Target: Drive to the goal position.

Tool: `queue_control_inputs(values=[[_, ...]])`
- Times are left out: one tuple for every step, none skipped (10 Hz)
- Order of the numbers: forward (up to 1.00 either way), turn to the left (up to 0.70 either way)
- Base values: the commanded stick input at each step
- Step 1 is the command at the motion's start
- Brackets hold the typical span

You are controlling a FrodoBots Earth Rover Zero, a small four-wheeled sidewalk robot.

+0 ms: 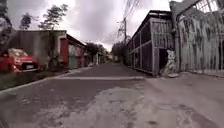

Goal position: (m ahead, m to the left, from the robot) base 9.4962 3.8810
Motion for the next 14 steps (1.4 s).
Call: queue_control_inputs(values=[[0.7, 0.0], [0.7, 0.0], [0.7, 0.0], [0.7, 0.0], [0.7, 0.0], [0.7, 0.0], [0.7, 0.0], [0.7, 0.0], [0.7, 0.0], [0.7, 0.0], [0.7, 0.0], [0.7, 0.0], [0.7, 0.0], [0.7, 0.0]])
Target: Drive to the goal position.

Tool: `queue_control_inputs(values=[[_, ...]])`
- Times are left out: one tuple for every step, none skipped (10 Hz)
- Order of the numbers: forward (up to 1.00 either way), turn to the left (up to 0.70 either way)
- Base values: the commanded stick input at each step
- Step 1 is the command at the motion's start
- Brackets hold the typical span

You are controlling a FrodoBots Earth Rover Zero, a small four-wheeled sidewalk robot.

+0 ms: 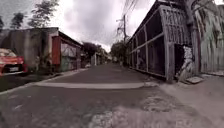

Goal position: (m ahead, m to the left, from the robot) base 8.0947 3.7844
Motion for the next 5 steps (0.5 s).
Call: queue_control_inputs(values=[[0.7, 0.0], [0.7, 0.0], [0.7, 0.0], [0.7, 0.0], [0.7, 0.0]])
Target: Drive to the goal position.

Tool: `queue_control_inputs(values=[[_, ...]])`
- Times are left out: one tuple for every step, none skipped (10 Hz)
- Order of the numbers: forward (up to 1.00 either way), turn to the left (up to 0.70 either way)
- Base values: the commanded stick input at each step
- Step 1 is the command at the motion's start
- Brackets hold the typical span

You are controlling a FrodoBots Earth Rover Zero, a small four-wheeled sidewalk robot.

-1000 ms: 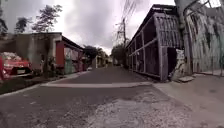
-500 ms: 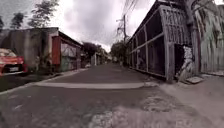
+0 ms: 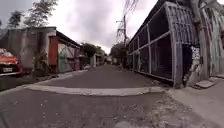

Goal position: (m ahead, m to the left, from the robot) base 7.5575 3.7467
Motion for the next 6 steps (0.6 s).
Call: queue_control_inputs(values=[[0.7, 0.0], [0.7, 0.0], [0.7, 0.0], [0.7, 0.0], [0.7, 0.0], [0.7, 0.0]])
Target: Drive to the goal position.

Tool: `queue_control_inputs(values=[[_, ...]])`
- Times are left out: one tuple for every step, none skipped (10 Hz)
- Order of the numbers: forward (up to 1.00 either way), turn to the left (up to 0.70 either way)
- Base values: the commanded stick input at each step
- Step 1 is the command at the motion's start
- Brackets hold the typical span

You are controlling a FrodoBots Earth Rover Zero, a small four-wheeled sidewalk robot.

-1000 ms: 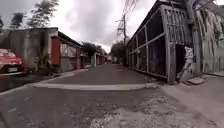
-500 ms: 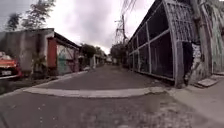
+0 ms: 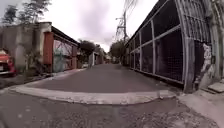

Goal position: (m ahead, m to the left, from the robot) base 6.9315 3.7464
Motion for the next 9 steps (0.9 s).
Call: queue_control_inputs(values=[[0.7, 0.0], [0.7, 0.0], [0.7, 0.0], [0.7, 0.0], [0.7, 0.0], [0.7, 0.0], [0.7, 0.0], [0.7, 0.0], [0.7, 0.0]])
